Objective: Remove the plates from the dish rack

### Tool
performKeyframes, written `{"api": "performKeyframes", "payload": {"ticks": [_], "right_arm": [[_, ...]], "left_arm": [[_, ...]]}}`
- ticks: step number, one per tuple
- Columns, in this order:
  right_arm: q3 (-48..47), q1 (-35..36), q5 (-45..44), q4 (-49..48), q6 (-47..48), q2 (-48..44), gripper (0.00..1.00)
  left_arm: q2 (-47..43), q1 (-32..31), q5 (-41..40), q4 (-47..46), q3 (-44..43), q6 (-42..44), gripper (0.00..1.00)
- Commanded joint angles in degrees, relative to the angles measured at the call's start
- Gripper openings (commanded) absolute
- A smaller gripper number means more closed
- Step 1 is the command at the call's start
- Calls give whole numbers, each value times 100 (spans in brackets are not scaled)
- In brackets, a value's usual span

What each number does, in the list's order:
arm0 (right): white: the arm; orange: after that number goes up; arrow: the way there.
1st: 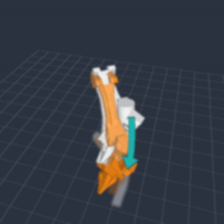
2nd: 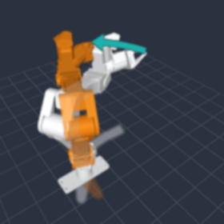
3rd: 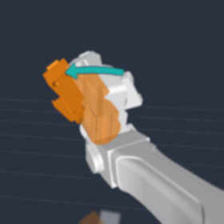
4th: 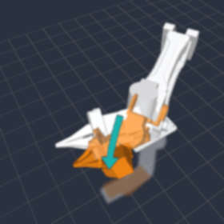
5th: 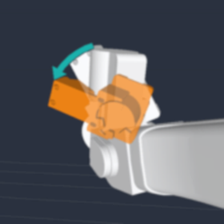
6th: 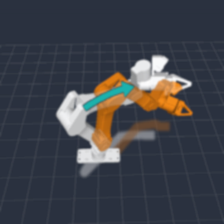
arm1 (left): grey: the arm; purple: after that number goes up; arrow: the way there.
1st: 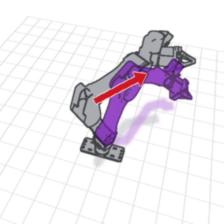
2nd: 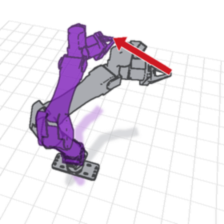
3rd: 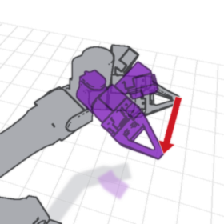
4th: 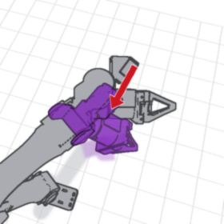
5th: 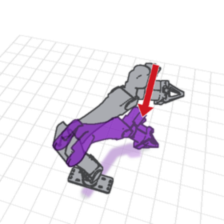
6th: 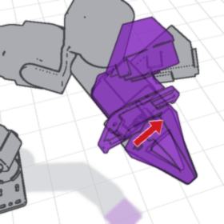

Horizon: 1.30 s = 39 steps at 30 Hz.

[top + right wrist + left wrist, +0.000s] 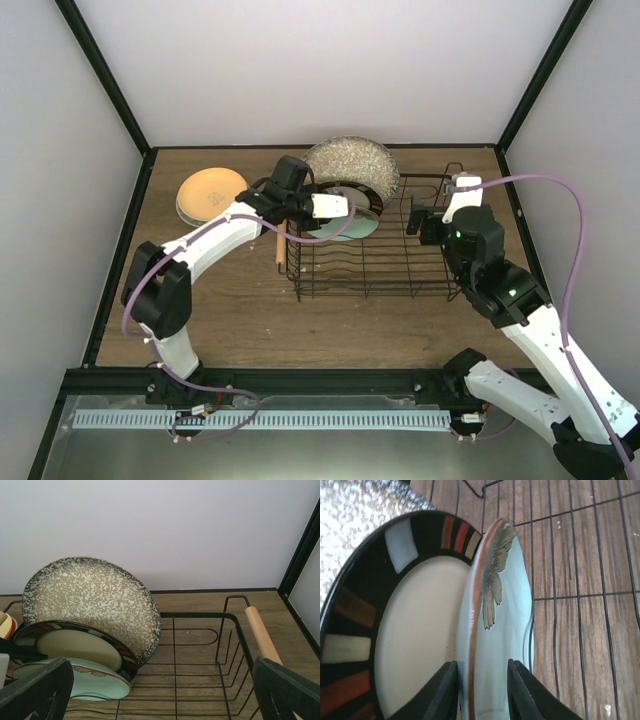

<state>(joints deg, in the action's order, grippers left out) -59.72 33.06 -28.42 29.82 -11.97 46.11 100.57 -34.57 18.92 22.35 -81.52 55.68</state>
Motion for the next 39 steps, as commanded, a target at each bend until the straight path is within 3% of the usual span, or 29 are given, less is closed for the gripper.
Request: {"api": "performKeyframes", "payload": {"ticks": [1,8,30,39], "right_arm": [[-42,-46,-154,124,-190,-164,100],[-13,-40,-166,237,-284,-283,100],[177,-45,0,88,-297,-344,100],[246,-45,30,96,-271,-388,100]], "left_arm": [[143,-76,-191,-228,39,-29,26],[78,-134,-317,-310,22,-165,4],[-809,-455,-1540,-1460,479,-285,4],[-1078,-547,-1398,-1625,265,-502,4]]}}
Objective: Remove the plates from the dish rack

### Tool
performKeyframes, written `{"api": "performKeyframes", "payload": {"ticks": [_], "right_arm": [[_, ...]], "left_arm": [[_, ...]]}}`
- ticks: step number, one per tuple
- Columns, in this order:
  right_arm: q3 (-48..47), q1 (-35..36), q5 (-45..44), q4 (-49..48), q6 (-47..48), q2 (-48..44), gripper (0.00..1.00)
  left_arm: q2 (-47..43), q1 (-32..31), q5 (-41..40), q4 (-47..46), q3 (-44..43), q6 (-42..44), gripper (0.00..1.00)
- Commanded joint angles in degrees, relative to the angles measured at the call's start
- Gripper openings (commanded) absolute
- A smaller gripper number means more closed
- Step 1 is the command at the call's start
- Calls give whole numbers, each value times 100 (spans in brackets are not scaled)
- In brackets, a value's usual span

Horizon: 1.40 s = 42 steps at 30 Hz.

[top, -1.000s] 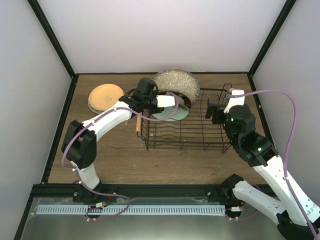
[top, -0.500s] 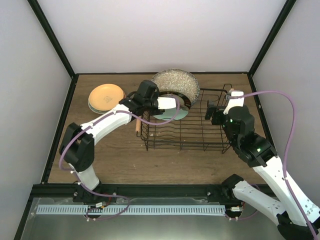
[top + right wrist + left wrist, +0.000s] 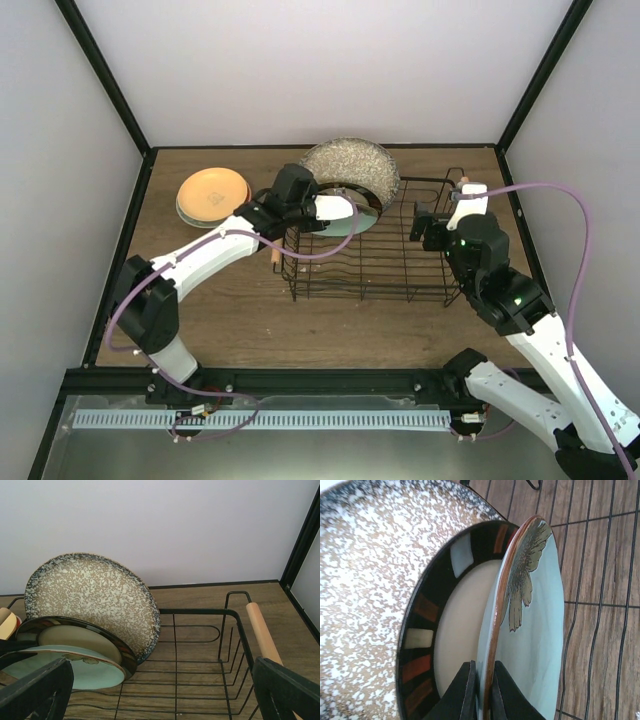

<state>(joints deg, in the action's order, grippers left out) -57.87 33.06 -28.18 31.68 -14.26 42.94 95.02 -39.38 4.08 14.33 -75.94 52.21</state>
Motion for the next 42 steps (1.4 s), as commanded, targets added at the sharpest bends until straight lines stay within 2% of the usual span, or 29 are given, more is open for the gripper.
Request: {"api": "performKeyframes", "payload": {"ticks": [1,8,15,20,23,25,29,32,34,38,42], "right_arm": [[69,-45,6,-92,-42,-74,100],[154,-41,-1,-104,-82,-156,100],[252,-44,37,-162,-157,-173,100],[236,-45,-2,-230,-112,-138,100],[257,-45,15,-223,-163,-137,100],[276,-45,24,-212,-194,-147,100],[285,-45,22,-205,-202,-175,100],[271,-44,17,-184,-195,-187,100],[272,-43,7,-170,-195,-201,100],[263,-41,16,-159,-163,-207,100],[218,-45,25,-171,-89,-151,100]], "left_arm": [[-561,-80,137,-799,-338,-159,4],[-1016,-126,446,-911,-350,-203,4],[-1474,-116,513,-1967,-312,-589,4],[-1449,-37,161,-2595,-970,-841,4],[-1319,253,-42,-3027,-1581,-1212,4],[-1102,611,-171,-3056,-2108,-1659,4],[-534,1756,-555,-2755,-3132,-3203,4],[-8,2908,-719,-1952,-3822,-4747,4],[235,3550,-572,-1361,-3929,-5830,4],[449,4560,220,-443,-3335,-7679,4],[223,5030,923,-628,-1757,-8614,4]]}}
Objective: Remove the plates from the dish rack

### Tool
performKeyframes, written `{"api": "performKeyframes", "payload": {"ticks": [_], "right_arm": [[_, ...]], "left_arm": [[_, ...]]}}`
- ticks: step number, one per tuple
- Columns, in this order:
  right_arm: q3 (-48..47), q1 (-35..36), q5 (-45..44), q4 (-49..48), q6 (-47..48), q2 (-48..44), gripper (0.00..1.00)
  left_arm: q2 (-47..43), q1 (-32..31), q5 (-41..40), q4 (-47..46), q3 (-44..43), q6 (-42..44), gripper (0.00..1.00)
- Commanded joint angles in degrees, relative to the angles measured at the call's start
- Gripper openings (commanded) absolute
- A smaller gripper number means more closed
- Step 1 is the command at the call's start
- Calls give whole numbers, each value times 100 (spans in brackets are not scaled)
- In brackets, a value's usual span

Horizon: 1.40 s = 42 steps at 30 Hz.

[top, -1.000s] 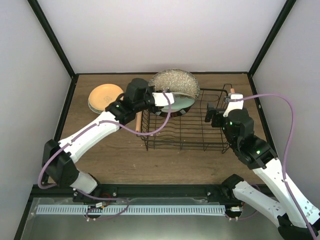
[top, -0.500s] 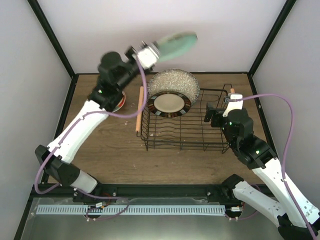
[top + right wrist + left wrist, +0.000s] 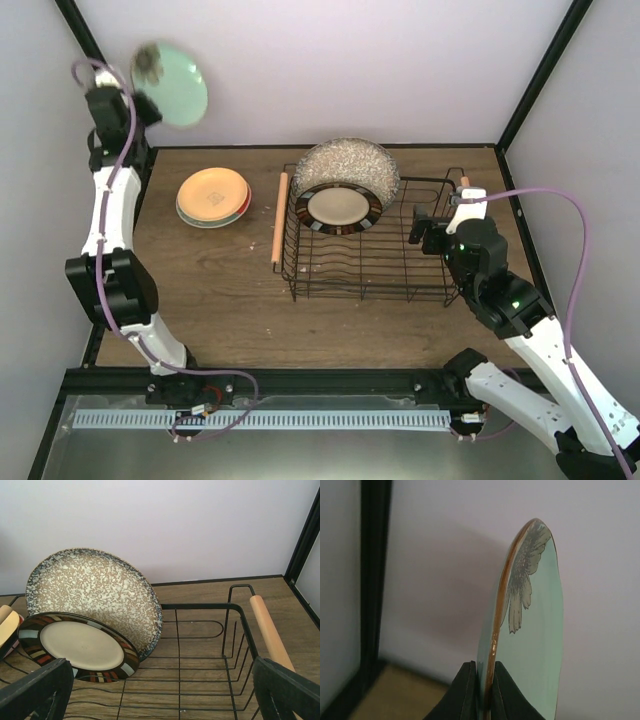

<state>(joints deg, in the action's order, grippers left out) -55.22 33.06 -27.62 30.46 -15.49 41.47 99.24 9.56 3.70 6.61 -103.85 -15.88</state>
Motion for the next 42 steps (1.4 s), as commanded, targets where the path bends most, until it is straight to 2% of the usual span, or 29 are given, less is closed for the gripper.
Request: {"api": "performKeyframes", "payload": {"ticks": [1,7,12,26,37,38,42], "right_arm": [[-62,-45,-24,-53,55,19,100],[-153,-45,52,-119,154,196,100],[-187,-43,96,-171,192,272,100],[-212,-44,103,-172,185,317,100],[-294,-40,97,-129,204,348,100],[-296,-38,94,-127,194,344,100],[-305,-45,99,-127,179,369,100]], "left_arm": [[-263,191,1050,99,1295,-1951,4],[-335,474,1852,-310,2612,-3118,4],[-185,556,2166,-507,3085,-3418,4],[68,588,2565,-945,3611,-3714,4],[368,602,2413,-737,3750,-3606,4],[394,603,2395,-699,3747,-3580,5],[477,605,2341,-518,3742,-3480,26]]}}
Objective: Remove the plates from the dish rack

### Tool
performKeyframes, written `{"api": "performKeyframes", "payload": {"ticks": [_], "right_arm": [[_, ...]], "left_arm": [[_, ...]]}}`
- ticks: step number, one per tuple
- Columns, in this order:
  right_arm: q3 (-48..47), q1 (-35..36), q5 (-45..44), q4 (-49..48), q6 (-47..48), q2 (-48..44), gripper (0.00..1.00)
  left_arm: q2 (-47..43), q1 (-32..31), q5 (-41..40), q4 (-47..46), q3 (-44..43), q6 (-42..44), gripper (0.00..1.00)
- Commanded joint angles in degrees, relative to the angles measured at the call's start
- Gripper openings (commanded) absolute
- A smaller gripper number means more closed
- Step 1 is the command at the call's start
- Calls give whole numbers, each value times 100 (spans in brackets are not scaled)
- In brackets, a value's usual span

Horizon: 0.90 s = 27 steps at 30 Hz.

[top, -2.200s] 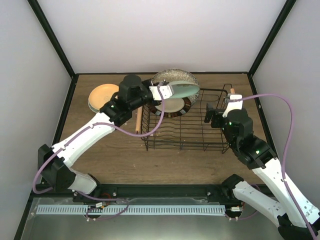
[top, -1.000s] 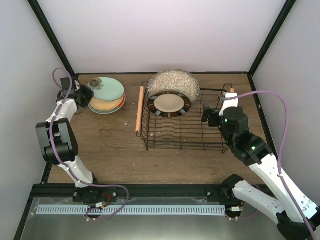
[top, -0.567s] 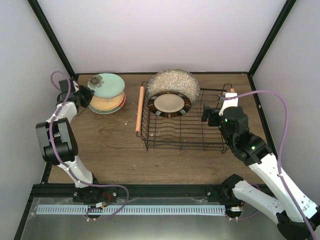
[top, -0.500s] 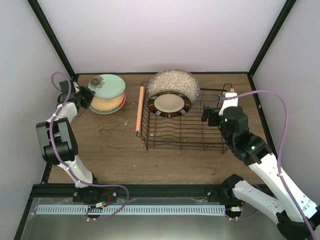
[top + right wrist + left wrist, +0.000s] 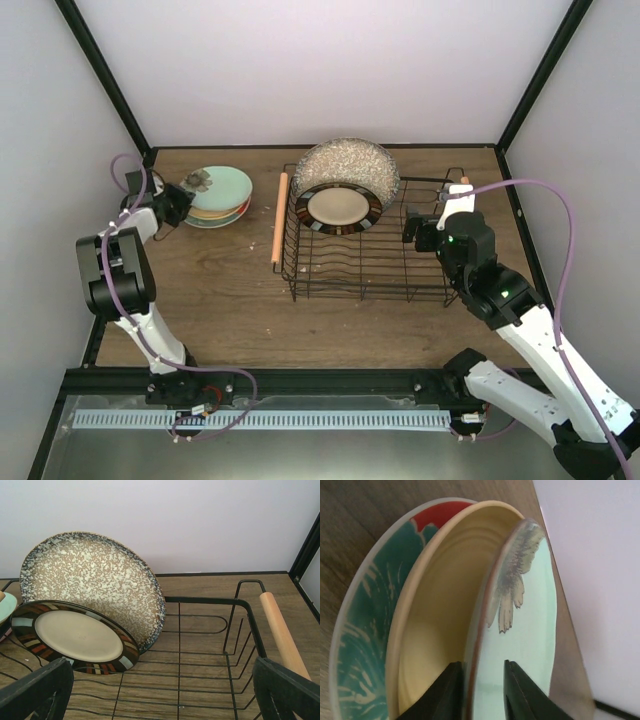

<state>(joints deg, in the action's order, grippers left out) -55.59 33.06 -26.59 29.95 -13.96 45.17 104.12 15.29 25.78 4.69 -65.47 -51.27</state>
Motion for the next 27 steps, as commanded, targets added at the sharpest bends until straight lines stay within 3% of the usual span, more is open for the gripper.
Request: {"api": "performKeyframes", "payload": {"ticks": [1,13,22,27], "right_arm": [[-263,-45,-4,-77,18,6,100],[-196,-45,30,-84,-101,-5,100],[-101,-45,48,-171,-143,-11,100],[-90,-44,66,-197,-143,3,100]], "left_arm": [[-5,33,110,-272,-89,91,32],[-46,29,-446,431,-516,671,98],[-81,34,-1456,1573,-1092,1082,100],[-49,28,-1389,1654,-805,996,100]]}}
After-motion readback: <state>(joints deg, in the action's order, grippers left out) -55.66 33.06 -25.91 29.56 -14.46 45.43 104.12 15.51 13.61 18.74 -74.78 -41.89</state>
